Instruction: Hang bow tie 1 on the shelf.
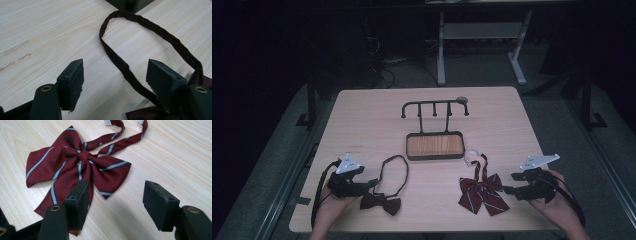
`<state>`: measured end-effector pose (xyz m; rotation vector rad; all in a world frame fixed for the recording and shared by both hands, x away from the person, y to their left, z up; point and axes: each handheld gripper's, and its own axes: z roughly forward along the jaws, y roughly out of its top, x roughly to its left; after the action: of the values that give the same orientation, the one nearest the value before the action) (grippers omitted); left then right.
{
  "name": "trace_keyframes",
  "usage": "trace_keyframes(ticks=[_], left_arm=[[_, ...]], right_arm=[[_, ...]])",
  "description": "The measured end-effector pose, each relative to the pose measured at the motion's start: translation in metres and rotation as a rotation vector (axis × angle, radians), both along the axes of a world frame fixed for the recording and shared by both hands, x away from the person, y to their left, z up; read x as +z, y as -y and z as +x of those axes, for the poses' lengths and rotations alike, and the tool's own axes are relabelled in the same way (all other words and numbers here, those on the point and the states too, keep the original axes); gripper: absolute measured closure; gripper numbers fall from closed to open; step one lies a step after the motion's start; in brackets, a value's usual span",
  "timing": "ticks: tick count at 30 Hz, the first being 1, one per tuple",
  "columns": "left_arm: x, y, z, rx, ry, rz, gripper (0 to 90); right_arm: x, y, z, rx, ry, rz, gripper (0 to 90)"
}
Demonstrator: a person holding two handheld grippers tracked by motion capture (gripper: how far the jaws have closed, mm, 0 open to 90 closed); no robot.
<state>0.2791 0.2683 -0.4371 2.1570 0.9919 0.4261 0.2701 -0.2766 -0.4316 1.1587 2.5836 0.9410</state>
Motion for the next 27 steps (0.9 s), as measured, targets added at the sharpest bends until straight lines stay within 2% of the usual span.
trace_keyframes(ticks=[7,10,16,24,27], left_arm=[[0.0,-0.004,0.001,0.01,-0.003,-0.008,30.9],[0.001,-0.004,0.001,0.007,0.006,-0.002,30.9],[0.001,-0.006,0.0,0.012,0.008,-0.01,30.9],[0.001,-0.008,0.001,0.008,0.003,-0.006,30.9],[0.0,-0.008,0.002,0.01,0.001,-0.006,30.9]], right_arm=[[0.006,-0.007,0.007,0.023,-0.004,0.002,39.4],[0.01,-0.014,0.014,0.042,-0.036,-0.008,40.9],[0.017,-0.02,0.026,0.05,-0.048,-0.023,40.9],[0.026,-0.036,0.048,0.075,-0.072,-0.085,42.6],[0.027,-0.039,0.053,0.084,-0.075,-0.09,43.0]])
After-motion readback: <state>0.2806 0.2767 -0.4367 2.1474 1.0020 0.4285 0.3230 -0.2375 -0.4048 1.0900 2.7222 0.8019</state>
